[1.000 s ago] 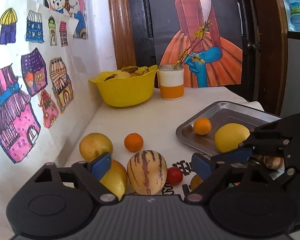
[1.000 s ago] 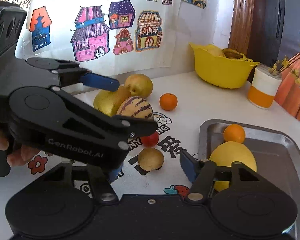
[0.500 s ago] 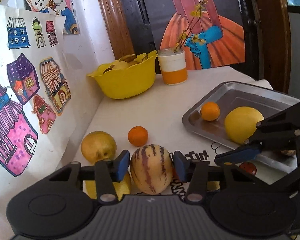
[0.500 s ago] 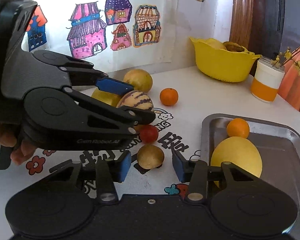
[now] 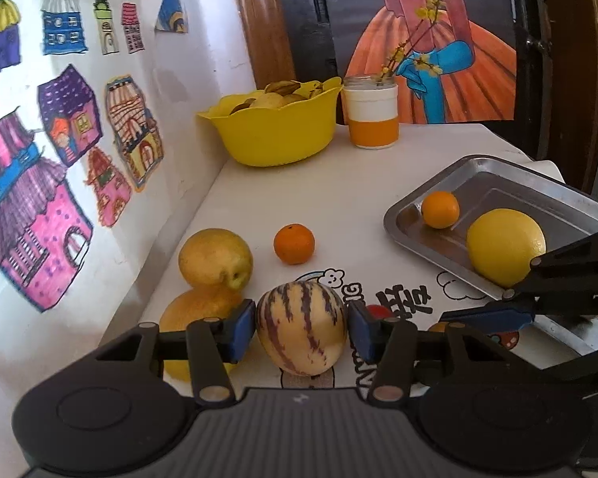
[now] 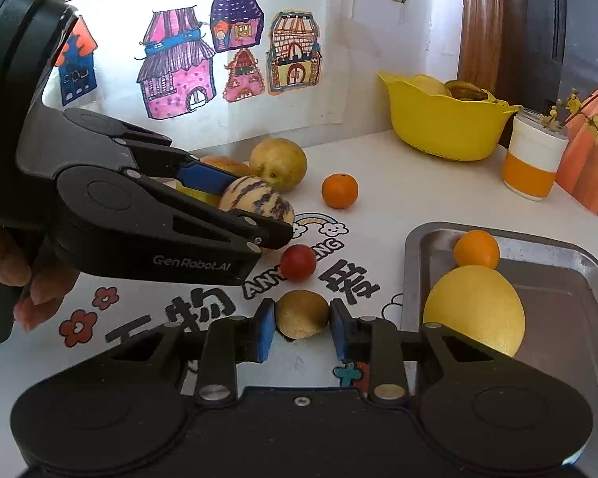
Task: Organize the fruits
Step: 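Carry the pepino with the left tool while the right tool carries the brown fruit toward the tray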
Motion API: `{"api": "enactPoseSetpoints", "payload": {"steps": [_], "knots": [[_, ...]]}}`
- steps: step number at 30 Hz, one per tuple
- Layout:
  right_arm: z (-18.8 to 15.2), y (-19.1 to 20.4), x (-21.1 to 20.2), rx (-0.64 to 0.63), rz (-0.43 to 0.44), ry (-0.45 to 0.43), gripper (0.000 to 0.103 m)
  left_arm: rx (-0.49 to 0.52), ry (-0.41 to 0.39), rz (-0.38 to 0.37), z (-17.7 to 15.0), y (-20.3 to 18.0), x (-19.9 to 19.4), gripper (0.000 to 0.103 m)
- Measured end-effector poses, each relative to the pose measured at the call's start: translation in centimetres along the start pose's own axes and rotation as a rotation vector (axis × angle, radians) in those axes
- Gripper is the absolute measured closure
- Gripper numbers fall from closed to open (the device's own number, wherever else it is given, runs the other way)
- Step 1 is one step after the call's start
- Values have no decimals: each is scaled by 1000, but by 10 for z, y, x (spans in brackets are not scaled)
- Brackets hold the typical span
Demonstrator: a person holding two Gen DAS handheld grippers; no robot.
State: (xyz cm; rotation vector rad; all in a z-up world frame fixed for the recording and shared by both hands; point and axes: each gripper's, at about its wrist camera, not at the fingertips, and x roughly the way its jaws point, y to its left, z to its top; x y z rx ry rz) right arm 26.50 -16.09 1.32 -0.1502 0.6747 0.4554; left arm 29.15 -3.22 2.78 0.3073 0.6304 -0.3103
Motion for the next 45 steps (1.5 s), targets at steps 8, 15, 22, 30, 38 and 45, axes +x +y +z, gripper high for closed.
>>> {"api": "enactPoseSetpoints", "payload": {"steps": [8, 15, 22, 30, 38, 45], "knots": [[-11, 6, -31, -7, -2, -39, 72, -130, 3, 8, -13, 3, -25, 50], [-27, 8, -62, 56, -9, -76, 72, -160, 13, -14, -21, -12, -49, 50], [-50, -5, -106, 154, -72, -129, 72, -181, -11, -89, -14, -40, -70, 50], [-81, -36, -143, 247, -202, -156, 72, -186, -44, -193, 0, -82, -80, 50], [-108, -55, -159, 282, -298, -166, 72, -240, -35, -277, 1, -117, -81, 50], [-119, -61, -162, 283, -317, -178, 72, -262, -17, -296, -5, -139, -80, 49]]}}
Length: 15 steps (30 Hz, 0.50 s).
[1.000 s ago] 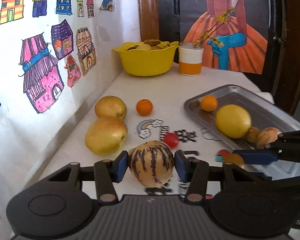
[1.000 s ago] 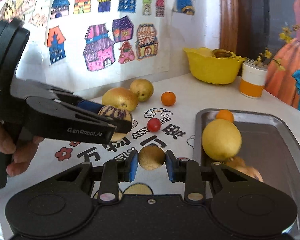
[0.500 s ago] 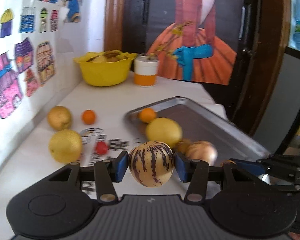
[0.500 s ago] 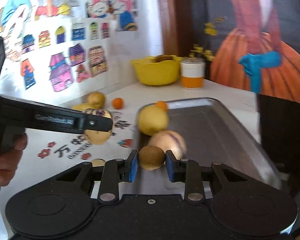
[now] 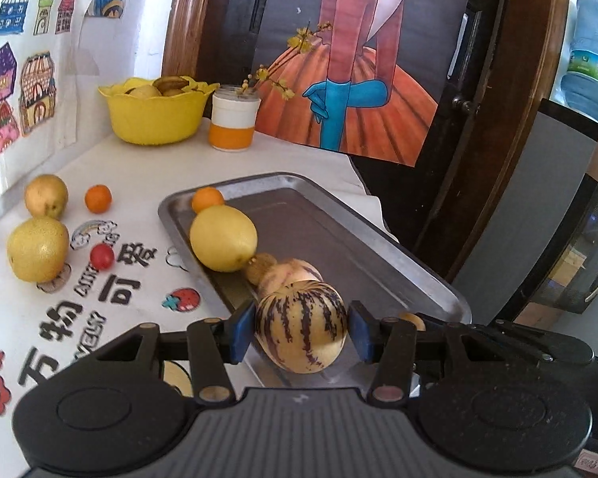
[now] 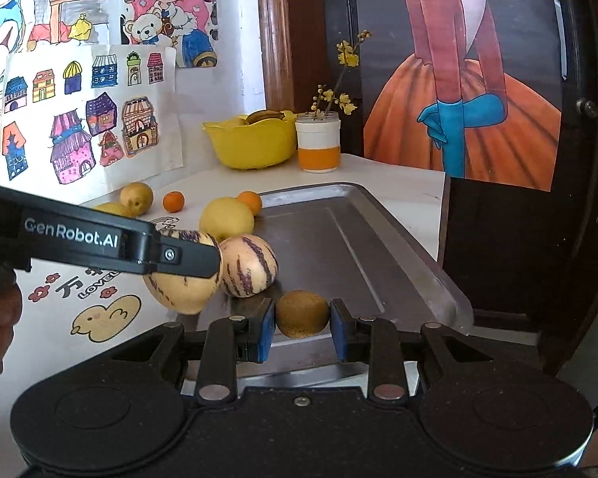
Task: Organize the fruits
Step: 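Carry the pepino with the left tool while the right tool carries the brown fruit toward the tray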
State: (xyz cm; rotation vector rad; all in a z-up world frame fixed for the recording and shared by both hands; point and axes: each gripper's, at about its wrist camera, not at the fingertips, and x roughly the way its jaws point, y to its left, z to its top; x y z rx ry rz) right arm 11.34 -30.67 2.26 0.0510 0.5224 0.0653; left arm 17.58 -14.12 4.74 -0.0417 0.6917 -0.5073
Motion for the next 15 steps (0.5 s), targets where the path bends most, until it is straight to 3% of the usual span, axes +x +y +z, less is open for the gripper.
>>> {"api": "enactPoseSetpoints", "payload": {"steps": [15], "knots": [[-6, -3, 0, 12, 8, 10, 72, -24, 30, 17, -6, -8, 10, 49]]}}
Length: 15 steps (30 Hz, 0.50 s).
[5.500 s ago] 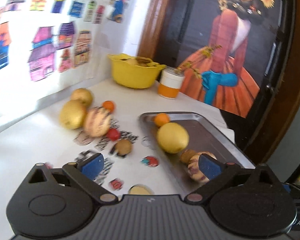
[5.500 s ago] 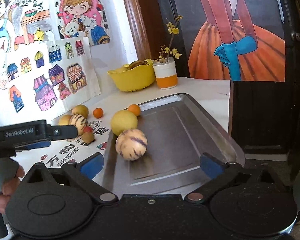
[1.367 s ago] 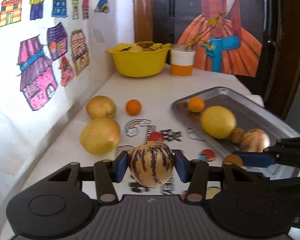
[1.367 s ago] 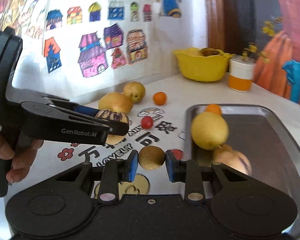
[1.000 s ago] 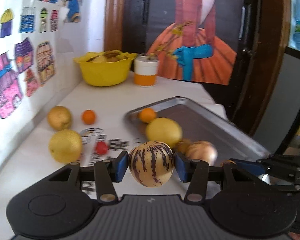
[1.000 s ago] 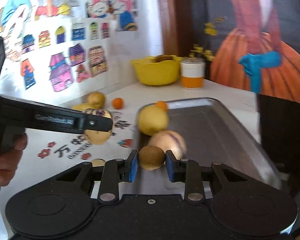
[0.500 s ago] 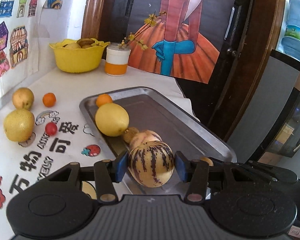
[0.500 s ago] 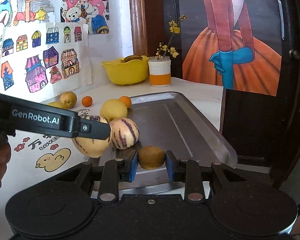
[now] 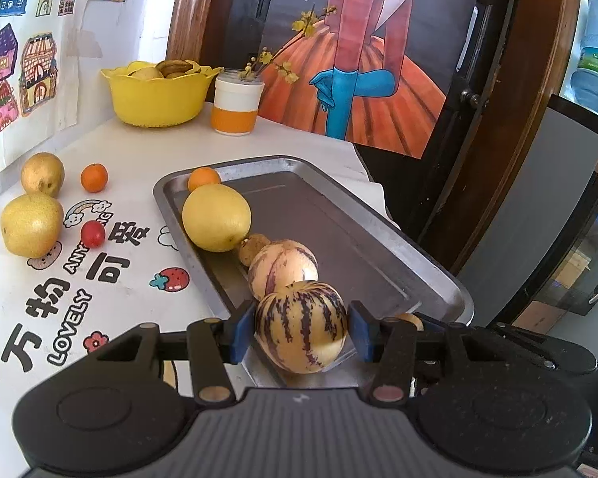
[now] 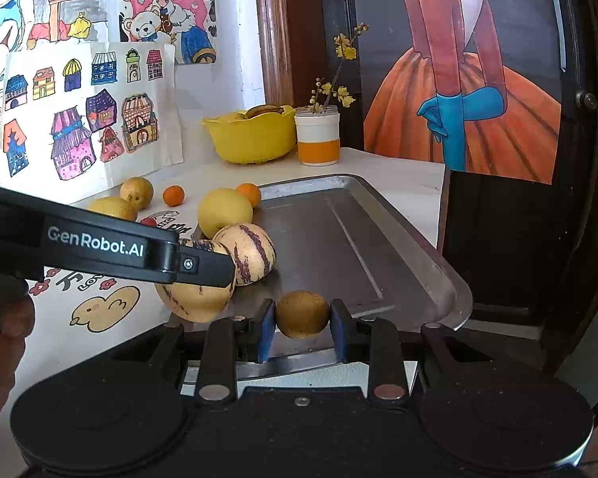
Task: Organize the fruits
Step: 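Carry the pepino with the left tool while the right tool carries the brown fruit toward the tray, then open the left tool over the tray while the right tool releases the brown fruit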
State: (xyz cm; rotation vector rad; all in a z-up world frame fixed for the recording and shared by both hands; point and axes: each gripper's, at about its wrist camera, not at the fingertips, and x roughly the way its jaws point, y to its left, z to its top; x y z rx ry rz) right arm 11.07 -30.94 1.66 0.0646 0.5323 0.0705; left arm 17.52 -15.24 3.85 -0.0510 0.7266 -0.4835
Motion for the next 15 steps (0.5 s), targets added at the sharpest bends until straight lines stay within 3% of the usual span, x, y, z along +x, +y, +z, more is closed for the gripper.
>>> {"api": "enactPoseSetpoints", "payload": {"steps": [9, 13, 15], "knots": [[1, 0, -2, 2, 0, -4, 70, -14, 29, 1, -2, 3, 5, 48], [2, -1, -7, 1, -7, -15, 65, -33, 22, -13, -4, 5, 3, 48], [4, -1, -10, 6, -16, -23, 60, -31, -12, -22, -3, 5, -3, 43]]}}
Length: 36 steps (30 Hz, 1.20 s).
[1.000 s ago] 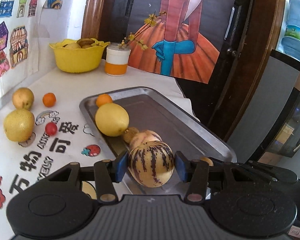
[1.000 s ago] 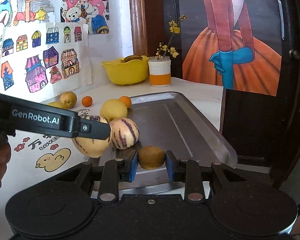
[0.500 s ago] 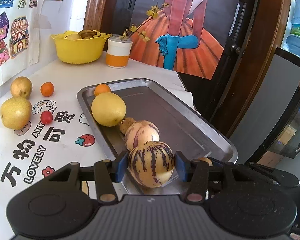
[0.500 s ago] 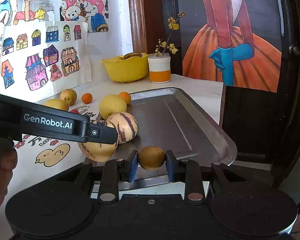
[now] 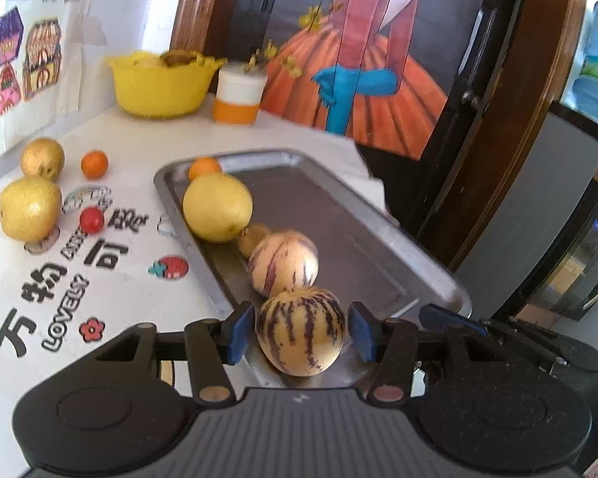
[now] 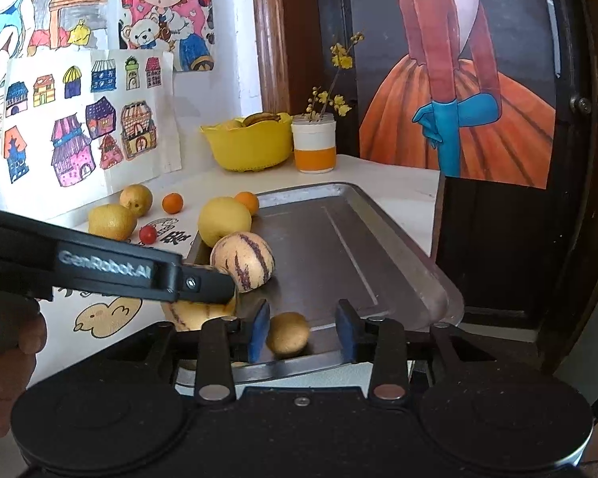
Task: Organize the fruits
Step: 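Open the left tool over the tray while the right tool releases the brown fruit, then move the left tool to a yellow pear while the right tool reaches the cherry tomato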
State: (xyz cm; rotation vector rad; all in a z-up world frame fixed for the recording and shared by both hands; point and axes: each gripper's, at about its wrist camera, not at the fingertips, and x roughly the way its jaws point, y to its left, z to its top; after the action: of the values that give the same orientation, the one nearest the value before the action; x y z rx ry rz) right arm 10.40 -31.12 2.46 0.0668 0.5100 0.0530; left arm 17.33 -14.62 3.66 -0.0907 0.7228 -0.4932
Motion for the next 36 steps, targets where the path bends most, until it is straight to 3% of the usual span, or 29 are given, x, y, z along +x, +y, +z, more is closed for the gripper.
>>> {"api": "enactPoseSetpoints", "payload": {"steps": [2, 5, 7, 10, 11, 18, 25, 36], "knots": [[2, -1, -3, 5, -9, -9, 55, 7, -29, -4, 2, -1, -6, 37], [5, 1, -10, 5, -24, -24, 42, 5, -89, 3, 4, -2, -19, 21], [7, 1, -16, 11, -30, -38, 22, -6, -137, 20, 4, 0, -30, 6], [11, 5, -25, 11, -18, -55, 3, -28, -210, 74, -1, 6, -47, 1], [12, 8, -28, 2, -9, -58, 1, -33, -220, 93, -2, 9, -52, 1], [15, 40, -37, -74, 30, -37, 1, -104, -259, 212, -17, 47, -86, 1], [8, 81, -36, -124, 102, 31, 1, -164, -236, 400, -42, 91, -108, 1], [-5, 141, -22, -252, 217, 115, 1, -246, -188, 506, -71, 136, -137, 1]]}}
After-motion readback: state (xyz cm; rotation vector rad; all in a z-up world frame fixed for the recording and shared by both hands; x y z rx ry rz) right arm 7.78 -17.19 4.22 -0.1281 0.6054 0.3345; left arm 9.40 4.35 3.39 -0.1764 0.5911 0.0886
